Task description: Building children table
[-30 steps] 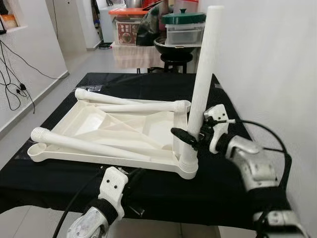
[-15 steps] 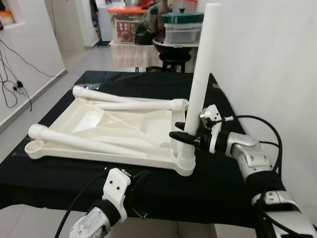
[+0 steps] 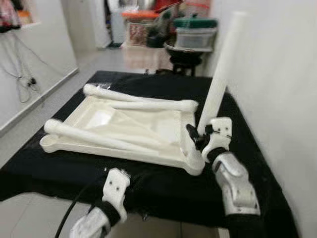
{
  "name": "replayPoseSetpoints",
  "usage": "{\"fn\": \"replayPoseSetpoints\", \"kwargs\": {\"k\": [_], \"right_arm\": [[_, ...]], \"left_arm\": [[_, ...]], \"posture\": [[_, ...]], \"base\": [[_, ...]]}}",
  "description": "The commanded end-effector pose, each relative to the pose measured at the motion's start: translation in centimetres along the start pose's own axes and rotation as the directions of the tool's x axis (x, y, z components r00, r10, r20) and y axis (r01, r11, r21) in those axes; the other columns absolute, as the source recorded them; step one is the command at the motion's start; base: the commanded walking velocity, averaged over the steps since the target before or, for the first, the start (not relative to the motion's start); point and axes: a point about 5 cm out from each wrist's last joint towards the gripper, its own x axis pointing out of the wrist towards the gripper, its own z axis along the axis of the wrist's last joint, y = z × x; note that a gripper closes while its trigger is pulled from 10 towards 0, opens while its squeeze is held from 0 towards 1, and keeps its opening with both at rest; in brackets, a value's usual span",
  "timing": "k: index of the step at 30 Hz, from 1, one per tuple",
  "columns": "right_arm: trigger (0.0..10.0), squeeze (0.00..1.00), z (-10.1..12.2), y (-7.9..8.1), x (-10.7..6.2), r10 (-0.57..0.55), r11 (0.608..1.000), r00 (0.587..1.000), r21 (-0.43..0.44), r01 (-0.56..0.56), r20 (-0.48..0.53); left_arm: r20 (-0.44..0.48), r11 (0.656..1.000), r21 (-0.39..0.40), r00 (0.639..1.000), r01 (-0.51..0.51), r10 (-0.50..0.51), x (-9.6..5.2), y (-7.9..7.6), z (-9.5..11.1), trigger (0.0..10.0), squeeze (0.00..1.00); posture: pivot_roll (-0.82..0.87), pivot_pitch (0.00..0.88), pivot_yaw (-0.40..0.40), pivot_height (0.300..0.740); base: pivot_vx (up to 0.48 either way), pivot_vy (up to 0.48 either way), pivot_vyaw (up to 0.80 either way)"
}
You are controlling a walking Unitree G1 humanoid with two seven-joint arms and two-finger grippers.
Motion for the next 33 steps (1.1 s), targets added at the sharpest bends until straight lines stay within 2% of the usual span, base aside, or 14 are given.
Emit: {"fn": "replayPoseSetpoints", "kwargs": {"k": [1,4,5,6,7,8,9,16,17,18,19,21,26,33], "right_arm": [[0.0,0.00,-3.3,0.7,-0.8,0.044,0.998,0.986,0.042,-0.037,-0.162],[0.0,0.00,-2.9,0.0,0.5,0.064,0.998,0.987,0.014,-0.063,-0.145],[3.3,0.00,-2.8,-0.4,1.0,0.047,0.999,0.988,0.010,-0.046,-0.144],[8.4,0.00,-2.7,-0.6,1.2,0.036,0.999,0.989,0.006,-0.035,-0.145],[8.4,0.00,-2.7,-0.6,1.2,0.036,0.999,0.989,0.006,-0.035,-0.145],[10.0,0.00,-2.6,-0.6,1.5,0.052,0.999,0.989,0.017,-0.050,-0.139],[10.0,1.00,-2.1,-0.3,1.7,0.095,0.995,0.988,0.033,-0.092,-0.121],[10.0,1.00,0.1,1.2,1.8,0.295,0.955,0.954,0.011,-0.295,-0.052],[10.0,0.69,0.9,1.4,1.9,0.366,0.931,0.930,0.005,-0.366,-0.030],[10.0,0.69,0.9,1.4,1.9,0.366,0.931,0.930,0.005,-0.366,-0.030],[10.0,0.00,1.6,1.4,2.0,0.459,0.888,0.888,-0.021,-0.459,-0.010],[10.0,0.00,2.7,1.0,2.3,0.627,0.774,0.779,-0.101,-0.626,-0.018],[10.0,0.00,3.5,0.1,3.0,0.735,0.662,0.675,-0.145,-0.735,-0.065],[10.0,0.00,3.5,-1.4,3.8,0.769,0.617,0.627,-0.111,-0.779,-0.123]], "left_arm": [[-0.016,1.000,-0.009,1.000,0.010,-0.011,0.0,0.1,-0.3,10.0,0.00],[-0.016,1.000,-0.015,1.000,0.023,-0.023,0.2,0.2,-0.4,10.0,0.00],[-0.015,1.000,-0.017,1.000,0.024,-0.025,0.2,0.2,-0.3,10.0,0.00],[-0.014,1.000,-0.017,1.000,0.024,-0.024,0.2,0.2,-0.3,10.0,0.00],[-0.014,1.000,-0.017,1.000,0.024,-0.024,0.2,0.2,-0.3,10.0,0.00],[-0.013,1.000,-0.016,1.000,0.021,-0.022,0.2,0.2,-0.3,10.0,0.00],[-0.013,1.000,-0.017,1.000,0.021,-0.021,0.3,0.2,-0.3,10.0,0.00],[-0.016,0.999,-0.030,0.999,0.031,-0.032,0.3,0.2,-0.3,10.0,0.00],[-0.017,0.999,-0.033,0.999,0.036,-0.037,0.3,0.2,-0.4,10.0,0.00],[-0.017,0.999,-0.033,0.999,0.036,-0.037,0.3,0.2,-0.4,10.0,0.00],[-0.018,0.999,-0.037,0.999,0.040,-0.041,0.4,0.2,-0.4,10.0,0.00],[-0.019,0.998,-0.039,0.999,0.045,-0.046,0.6,0.1,-0.4,10.0,0.00],[-0.018,0.998,-0.040,0.999,0.044,-0.045,0.7,0.1,-0.5,10.0,0.00],[-0.014,0.998,-0.042,0.999,0.043,-0.044,0.8,0.1,-0.4,10.0,0.00]], "posture": [[0.03,0.000,-0.015,0.740],[0.04,0.000,-0.023,0.740],[0.04,0.000,-0.024,0.740],[0.05,0.000,-0.025,0.740],[0.05,0.000,-0.025,0.740],[0.05,0.000,-0.024,0.740],[0.05,0.000,-0.027,0.740],[0.05,0.000,-0.027,0.740],[0.05,0.000,-0.028,0.740],[0.05,0.000,-0.028,0.740],[0.06,0.000,-0.032,0.740],[0.06,0.000,-0.038,0.740],[0.07,0.000,-0.047,0.740],[0.08,0.000,-0.048,0.740]], "base": [[0.000,0.000,0.00],[0.000,0.000,0.00],[0.000,0.000,0.00],[0.000,0.000,0.00],[0.000,0.000,0.00],[0.000,0.000,0.00],[0.000,0.000,0.00],[0.000,0.000,0.00],[0.000,0.000,0.00],[0.000,0.000,0.00],[0.000,0.000,0.00],[0.000,0.000,0.00],[0.000,0.000,0.00],[0.000,0.000,0.00]]}}
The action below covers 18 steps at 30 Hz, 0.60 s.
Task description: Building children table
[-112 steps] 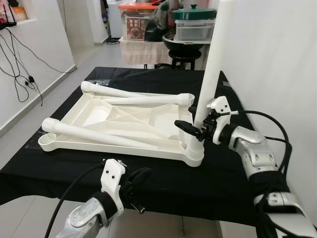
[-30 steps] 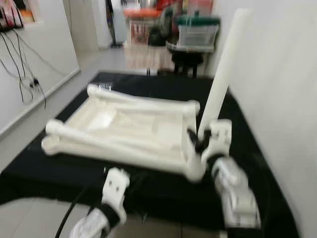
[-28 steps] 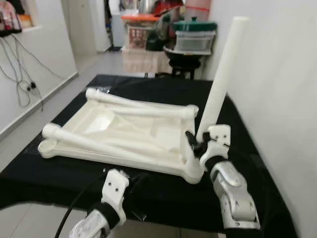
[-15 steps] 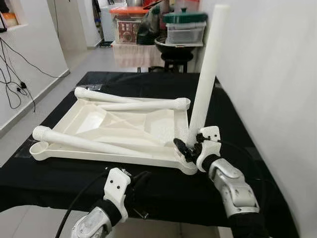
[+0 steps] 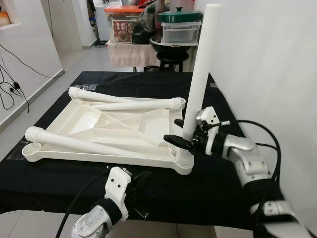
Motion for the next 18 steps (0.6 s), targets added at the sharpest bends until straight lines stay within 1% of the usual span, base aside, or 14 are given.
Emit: {"fn": "replayPoseSetpoints", "kwargs": {"k": [1,2,3,5,8,10,12,13,15,16,17,18], "right_arm": [[5.2,0.00,-0.4,0.1,0.5,0.032,0.999,0.999,0.029,-0.032,-0.010],[5.2,0.00,-0.4,0.1,0.5,0.032,0.999,0.999,0.029,-0.032,-0.010],[0.0,0.00,-0.5,-0.1,0.4,0.033,0.998,0.999,0.059,-0.032,-0.003],[0.0,0.00,-0.8,-0.4,0.3,0.034,0.995,0.999,0.092,-0.035,0.011],[0.0,0.00,-1.0,-0.5,0.3,0.033,0.995,0.999,0.096,-0.034,0.012],[0.0,0.00,-1.7,-0.5,0.1,0.017,0.994,1.000,0.112,-0.018,0.011],[0.0,0.00,-1.7,-0.5,0.1,0.017,0.994,1.000,0.112,-0.018,0.011],[0.0,0.00,-2.8,-0.5,-0.1,-0.032,0.992,0.999,0.124,0.033,-0.016],[0.0,0.00,-2.8,-0.5,-0.1,-0.032,0.992,0.999,0.124,0.033,-0.016],[0.0,0.00,-3.3,-0.4,-0.2,-0.055,0.990,0.998,0.126,0.059,-0.031],[0.0,0.00,-4.2,-0.3,-0.4,-0.125,0.984,0.990,0.121,0.133,-0.071],[0.0,0.00,-4.2,-0.3,-0.4,-0.125,0.984,0.990,0.121,0.133,-0.071]], "left_arm": [[-0.018,1.000,-0.015,1.000,-0.005,0.005,-0.1,0.0,-0.4,10.0,0.00],[-0.018,1.000,-0.015,1.000,-0.005,0.005,-0.1,0.0,-0.4,10.0,0.00],[-0.017,1.000,-0.016,1.000,-0.005,0.005,0.0,0.0,-0.4,10.0,0.00],[-0.015,1.000,-0.015,1.000,-0.004,0.004,0.0,-0.1,-0.3,10.0,0.00],[-0.015,1.000,-0.015,1.000,-0.004,0.004,0.0,-0.1,-0.3,10.0,0.00],[-0.014,1.000,-0.013,1.000,-0.002,0.002,0.0,-0.1,-0.3,10.0,0.00],[-0.014,1.000,-0.013,1.000,-0.002,0.002,0.0,-0.1,-0.3,10.0,0.00],[-0.012,1.000,-0.011,1.000,0.000,0.000,0.0,-0.2,-0.2,10.0,0.00],[-0.012,1.000,-0.011,1.000,0.000,0.000,0.0,-0.2,-0.2,10.0,0.00],[-0.012,1.000,-0.010,1.000,0.000,0.000,0.0,-0.2,-0.1,10.0,0.00],[-0.012,1.000,-0.007,1.000,0.001,-0.001,0.0,-0.2,-0.1,10.0,0.00],[-0.012,1.000,-0.007,1.000,0.001,-0.001,0.0,-0.2,-0.1,10.0,0.00]], "posture": [[0.09,0.000,-0.053,0.740],[0.09,0.000,-0.053,0.740],[0.09,0.000,-0.053,0.740],[0.09,0.000,-0.052,0.740],[0.09,0.000,-0.051,0.740],[0.09,0.000,-0.049,0.740],[0.09,0.000,-0.049,0.740],[0.08,0.000,-0.045,0.740],[0.08,0.000,-0.045,0.740],[0.08,0.000,-0.045,0.740],[0.08,0.000,-0.046,0.740],[0.08,0.000,-0.046,0.740]], "base": [[0.000,0.000,0.00],[0.000,0.000,0.00],[0.000,0.000,0.00],[0.000,0.000,0.00],[0.000,0.000,0.00],[0.000,0.000,0.00],[0.000,0.000,0.00],[0.000,0.000,0.00],[0.000,0.000,0.00],[0.000,0.000,0.00],[0.000,0.000,0.00],[0.000,0.000,0.00]]}}
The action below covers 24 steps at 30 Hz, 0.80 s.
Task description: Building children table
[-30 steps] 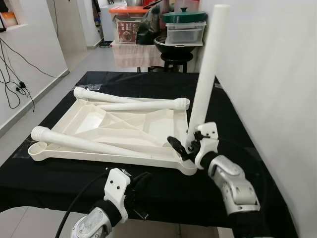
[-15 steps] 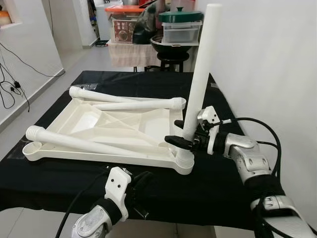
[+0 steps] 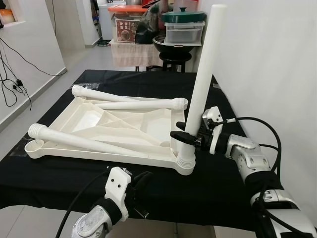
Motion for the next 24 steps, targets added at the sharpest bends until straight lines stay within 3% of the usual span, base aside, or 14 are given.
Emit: {"fn": "replayPoseSetpoints", "kwargs": {"k": [1,2,3,4,5,6,9,11,12,15,16,19,20,24], "right_arm": [[0.0,0.00,-3.6,0.5,-0.2,-0.107,0.993,0.982,0.034,0.113,-0.159],[0.0,0.00,-3.6,0.5,-0.2,-0.107,0.993,0.982,0.034,0.113,-0.159],[0.0,0.00,-4.4,0.4,-0.2,-0.329,0.943,0.924,-0.006,0.334,-0.195],[0.0,0.00,-5.4,2.2,0.1,-0.518,0.835,0.833,0.095,0.542,-0.192],[0.0,0.00,-5.4,2.2,0.1,-0.518,0.835,0.833,0.095,0.542,-0.192],[0.0,0.00,-6.6,5.3,0.6,-0.564,0.791,0.796,0.134,0.597,-0.218],[0.0,0.00,-5.4,7.0,1.2,-0.569,0.806,0.810,0.101,0.584,-0.146],[0.0,0.00,-4.9,6.8,1.4,-0.551,0.823,0.827,0.087,0.561,-0.113],[0.0,0.00,-5.7,5.3,1.1,-0.578,0.793,0.801,0.126,0.596,-0.153],[0.0,0.00,-6.0,5.1,1.0,-0.585,0.783,0.791,0.129,0.608,-0.176],[10.0,0.00,-6.0,5.0,1.0,-0.584,0.784,0.792,0.128,0.607,-0.179],[10.0,0.00,-5.5,5.1,1.2,-0.567,0.802,0.807,0.109,0.587,-0.165],[10.0,1.00,-5.3,5.2,1.4,-0.537,0.823,0.830,0.119,0.555,-0.152],[10.0,1.00,-3.7,5.1,1.8,-0.449,0.883,0.889,0.108,0.457,-0.089]], "left_arm": [[-0.011,1.000,-0.004,1.000,0.002,-0.002,-0.1,-0.1,-0.1,10.0,0.00],[-0.011,1.000,-0.004,1.000,0.002,-0.002,-0.1,-0.1,-0.1,10.0,0.00],[-0.012,1.000,-0.002,1.000,0.001,-0.001,-0.2,0.0,0.0,10.0,0.00],[-0.012,1.000,0.000,1.000,0.000,0.000,-0.4,0.1,0.0,10.0,0.00],[-0.012,1.000,0.000,1.000,0.000,0.000,-0.4,0.1,0.0,10.0,0.00],[-0.015,1.000,-0.001,1.000,0.001,-0.001,-0.5,0.3,0.0,10.0,0.00],[-0.025,1.000,0.004,1.000,0.006,-0.006,-0.5,0.5,-0.1,10.0,0.00],[-0.028,1.000,0.005,1.000,0.008,-0.008,-0.5,0.5,-0.2,10.0,0.00],[-0.030,1.000,0.005,0.999,0.016,-0.016,-0.3,0.5,-0.2,10.0,0.00],[-0.030,1.000,0.004,0.999,0.019,-0.019,-0.3,0.6,-0.2,10.0,0.00],[-0.029,1.000,0.005,0.999,0.016,-0.016,-0.2,0.6,-0.3,10.0,0.00],[-0.028,1.000,0.006,1.000,0.011,-0.010,-0.2,0.5,-0.3,10.0,0.00],[-0.028,1.000,0.004,1.000,0.011,-0.011,-0.1,0.5,-0.3,10.0,0.00],[-0.032,1.000,-0.003,0.999,0.018,-0.018,0.0,0.4,-0.5,10.0,0.00]], "posture": [[0.09,0.000,-0.054,0.740],[0.09,0.000,-0.054,0.740],[0.08,0.000,-0.061,0.740],[0.07,0.000,-0.056,0.740],[0.07,0.000,-0.056,0.740],[0.06,0.000,-0.042,0.740],[0.04,0.000,-0.017,0.740],[0.04,0.000,-0.017,0.740],[0.06,0.000,-0.029,0.740],[0.05,0.000,-0.028,0.740],[0.05,0.000,-0.024,0.740],[0.05,0.000,-0.026,0.740],[0.05,0.000,-0.027,0.740],[0.04,0.000,-0.024,0.740]], "base": [[0.000,0.000,0.00],[0.000,0.000,0.00],[0.000,0.000,0.00],[0.000,0.000,0.00],[0.000,0.000,0.00],[0.000,0.000,0.00],[0.000,0.000,0.00],[0.000,0.000,0.00],[0.000,0.000,0.00],[0.000,0.000,0.00],[0.000,0.000,0.00],[0.000,0.000,0.00],[0.000,0.000,0.00],[0.000,0.000,0.00]]}}
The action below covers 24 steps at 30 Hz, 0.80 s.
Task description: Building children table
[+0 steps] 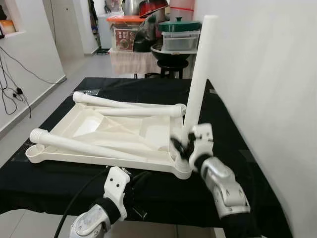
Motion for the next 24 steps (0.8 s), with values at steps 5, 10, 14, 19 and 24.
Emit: {"fn": "replayPoseSetpoints", "kwargs": {"k": [5,10,14,19,24], "right_arm": [[10.0,0.00,3.9,0.5,0.1,0.386,0.918,0.917,-0.136,-0.372,0.097],[10.0,0.00,4.7,-0.3,0.1,0.559,0.807,0.829,-0.239,-0.539,0.019],[10.0,0.00,5.1,-1.3,0.5,0.623,0.755,0.782,-0.233,-0.612,-0.035],[0.0,0.00,5.6,-2.3,0.9,0.602,0.778,0.798,-0.206,-0.593,-0.023],[0.0,0.00,5.4,-2.8,0.8,0.583,0.798,0.812,-0.191,-0.572,0.004]], "left_arm": [[-0.023,1.000,-0.011,1.000,0.010,-0.011,0.3,-0.2,-0.6,10.0,0.00],[-0.029,1.000,-0.010,1.000,0.010,-0.010,0.5,-0.2,-0.8,10.0,0.00],[-0.030,1.000,-0.009,1.000,0.009,-0.009,0.6,-0.2,-0.8,10.0,0.00],[-0.030,1.000,-0.010,0.999,0.009,-0.010,0.6,-0.2,-0.8,10.0,0.00],[-0.029,1.000,-0.011,1.000,0.011,-0.011,0.6,-0.3,-0.8,10.0,0.00]], "posture": [[0.05,0.000,-0.033,0.740],[0.06,0.000,-0.040,0.740],[0.07,0.000,-0.042,0.740],[0.07,0.000,-0.041,0.740],[0.07,0.000,-0.040,0.740]], "base": [[0.000,0.000,0.00],[0.000,0.000,0.00],[0.000,0.000,0.00],[0.000,0.000,0.00],[0.000,0.000,0.00]]}}
